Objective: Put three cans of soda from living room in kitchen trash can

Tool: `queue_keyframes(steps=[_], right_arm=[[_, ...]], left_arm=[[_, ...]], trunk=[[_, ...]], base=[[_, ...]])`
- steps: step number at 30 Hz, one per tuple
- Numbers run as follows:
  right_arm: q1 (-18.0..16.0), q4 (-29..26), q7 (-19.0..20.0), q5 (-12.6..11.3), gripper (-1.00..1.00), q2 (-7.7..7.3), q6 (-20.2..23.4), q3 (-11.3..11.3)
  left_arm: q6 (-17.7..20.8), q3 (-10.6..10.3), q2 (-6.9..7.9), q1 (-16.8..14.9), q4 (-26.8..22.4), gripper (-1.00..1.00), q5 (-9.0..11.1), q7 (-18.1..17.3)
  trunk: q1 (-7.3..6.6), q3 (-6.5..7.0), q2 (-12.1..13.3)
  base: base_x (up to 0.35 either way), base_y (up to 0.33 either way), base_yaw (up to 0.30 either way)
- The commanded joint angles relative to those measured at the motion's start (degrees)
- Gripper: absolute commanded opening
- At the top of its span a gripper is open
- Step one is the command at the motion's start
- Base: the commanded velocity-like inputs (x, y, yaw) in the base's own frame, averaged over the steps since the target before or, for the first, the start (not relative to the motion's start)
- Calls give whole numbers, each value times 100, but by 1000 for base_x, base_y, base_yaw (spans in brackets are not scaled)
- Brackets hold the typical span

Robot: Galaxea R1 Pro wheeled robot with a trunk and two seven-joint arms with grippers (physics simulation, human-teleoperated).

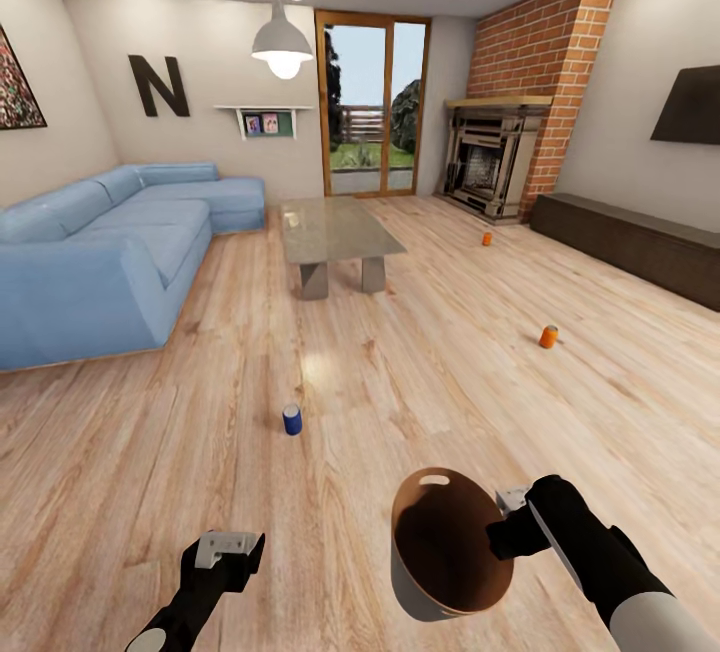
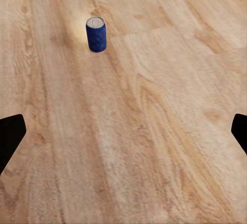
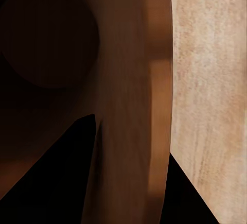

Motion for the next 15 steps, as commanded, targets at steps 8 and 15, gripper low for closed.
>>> queue_keyframes(steps=[8, 15], right_arm=[[2, -1, 10, -153, -100, -22, 24, -26], [42, 159, -84, -169, -100, -90, -109, -40]], left_arm=[[0, 0, 0, 0, -15, 100, 4, 0], [-43, 0, -1, 7, -38, 100, 5, 0]], trunk=[[-177, 145, 322], [-199, 162, 362]], base=[[0, 0, 0], [0, 0, 0]])
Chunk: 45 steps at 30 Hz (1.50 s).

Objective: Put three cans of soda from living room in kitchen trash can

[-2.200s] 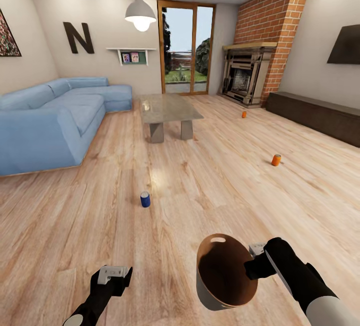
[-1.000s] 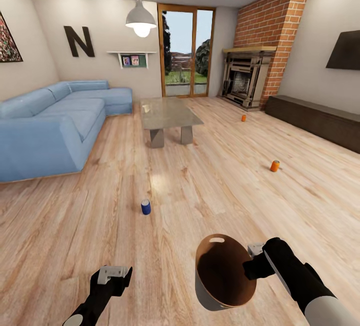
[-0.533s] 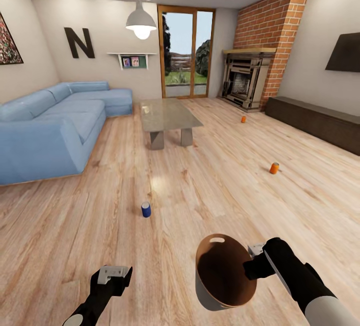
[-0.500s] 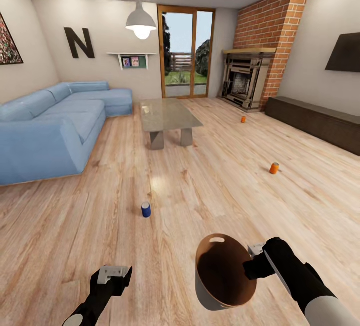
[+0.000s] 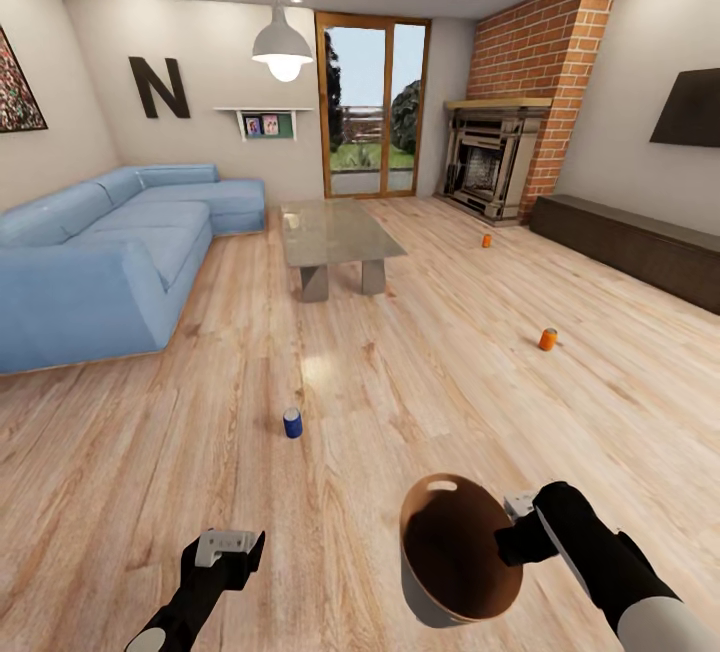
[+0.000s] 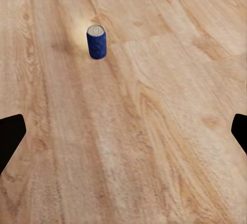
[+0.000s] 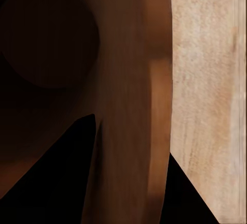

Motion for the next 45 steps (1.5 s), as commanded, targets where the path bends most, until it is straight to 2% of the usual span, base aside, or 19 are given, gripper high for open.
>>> queue_keyframes(steps=[1, 8, 23, 31, 34, 35, 36, 40, 45], right_arm=[[8, 76, 0, -208, -100, -4, -98, -3], [22, 219, -26, -216, -100, -10, -337, -8], [19, 243, -25, -221, -100, -5, -363, -50], [-90, 216, 22, -226, -100, -10, -328, -54], [-242, 227, 10, -219, -100, 8, -315, -47], [-274, 260, -27, -94, -100, 42, -370, -84], [-308, 287, -37, -76, -100, 75, -410, -126], [-431, 421, -1, 365, -100, 201, -660, -129], [-582, 586, -1, 741, -100, 361, -941, -129]], left_arm=[[-14, -2, 0, 1, -2, 100, 0, 0], [-38, -7, 5, 2, -5, 100, 0, -19], [52, -13, 46, -4, -21, 100, 3, -52], [453, -16, 56, -15, -23, 100, 9, -126], [847, -11, 52, -17, -24, 100, 9, -137], [875, 22, 19, -50, -57, 100, -19, -122], [906, 18, 47, -84, -88, 100, -5, -125], [896, 15, 57, -127, -94, 100, 1, -128], [896, 15, 57, -127, -94, 100, 1, -128]], trunk=[[0, 1, 0], [0, 1, 0], [0, 1, 0], [0, 1, 0], [0, 1, 0], [0, 1, -1], [0, 1, -1], [0, 1, -1], [0, 1, -1]], base=[[0, 0, 0], [55, 0, 0], [307, 0, 0], [327, 49, 0], [327, 85, 0], [0, 0, 0], [0, 0, 0], [0, 0, 0], [0, 0, 0]])
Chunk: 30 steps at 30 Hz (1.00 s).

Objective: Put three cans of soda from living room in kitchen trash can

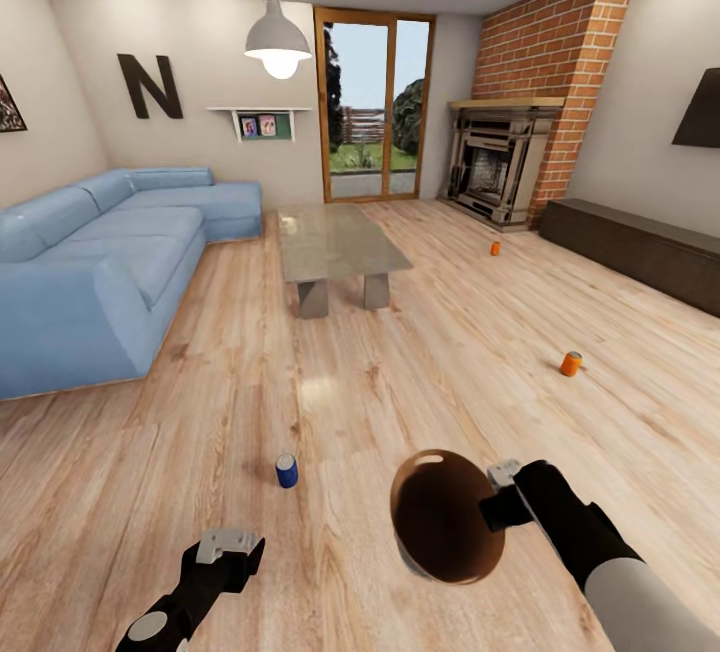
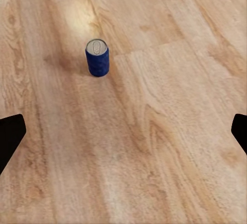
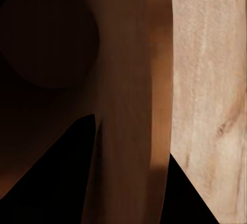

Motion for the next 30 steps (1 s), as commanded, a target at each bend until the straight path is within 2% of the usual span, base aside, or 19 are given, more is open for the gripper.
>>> queue_keyframes(steps=[1, 4, 8, 12, 15, 16, 30], right_arm=[[-33, 33, 7, -28, -100, 34, -35, 0], [-123, 133, 7, 132, -100, 130, -78, 0], [-236, 201, 35, 271, -100, 102, -63, 33], [-90, 104, 52, 565, -100, 134, -2, 39], [20, 21, 53, 664, -100, 144, 76, 41], [325, -742, 53, -922, -100, 147, 571, 41], [361, -790, 53, -919, -100, 154, 589, 57]], left_arm=[[0, 0, 0, 0, 0, 100, 0, 0], [0, 0, 0, 0, 0, 100, 0, 0], [-33, -13, 16, 21, 33, 100, -2, -8], [-69, -27, 27, 36, 159, 100, -8, -19], [-76, -31, 30, 39, 207, 100, -3, -26], [-78, -29, 30, 40, 211, 100, -2, -28], [-80, -32, 32, 41, 219, 100, 7, -30]], trunk=[[0, 0, 0], [0, 0, 0], [0, 0, 0], [0, 0, 0], [0, 0, 0], [0, 0, 0], [0, 0, 0]], base=[[0, 0, 0], [0, 0, 0], [28, 0, 0], [217, 0, 0], [294, 0, 0], [313, 0, 0], [322, 0, 0]])
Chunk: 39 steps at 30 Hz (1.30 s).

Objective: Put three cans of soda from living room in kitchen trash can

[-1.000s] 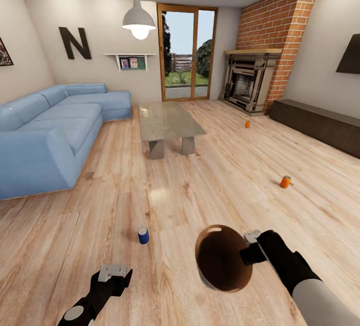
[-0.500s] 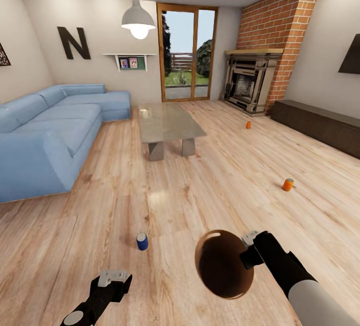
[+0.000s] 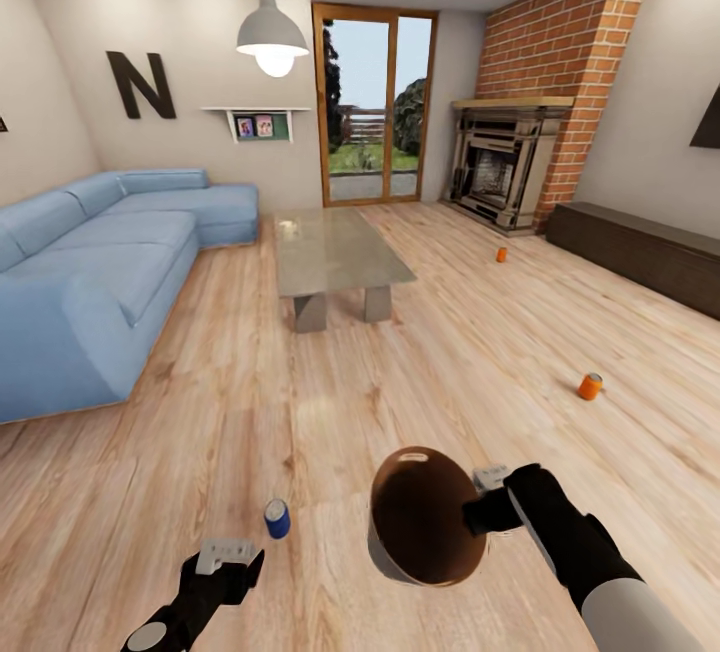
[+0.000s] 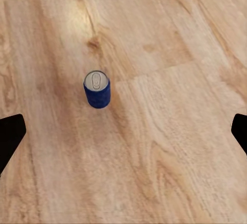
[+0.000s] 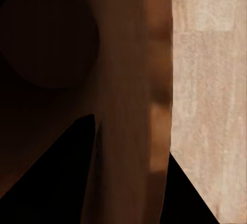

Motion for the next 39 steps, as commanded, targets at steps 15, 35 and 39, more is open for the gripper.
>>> queue_keyframes(steps=[15, 35, 39], right_arm=[[-2, -4, 9, -190, -100, -4, 37, -1], [1, -4, 4, -190, -100, -3, 37, -24], [1, -4, 4, -190, -100, 0, 37, -20]], left_arm=[[19, 6, 4, 0, -3, 100, 33, -12], [45, 69, 3, 0, 4, 100, 13, -19], [26, 74, 5, 0, 2, 100, 16, -14]], trunk=[[0, 1, 0], [0, 1, 0], [0, 1, 0]], base=[[324, 0, 0], [303, 0, 0], [66, 0, 0]])
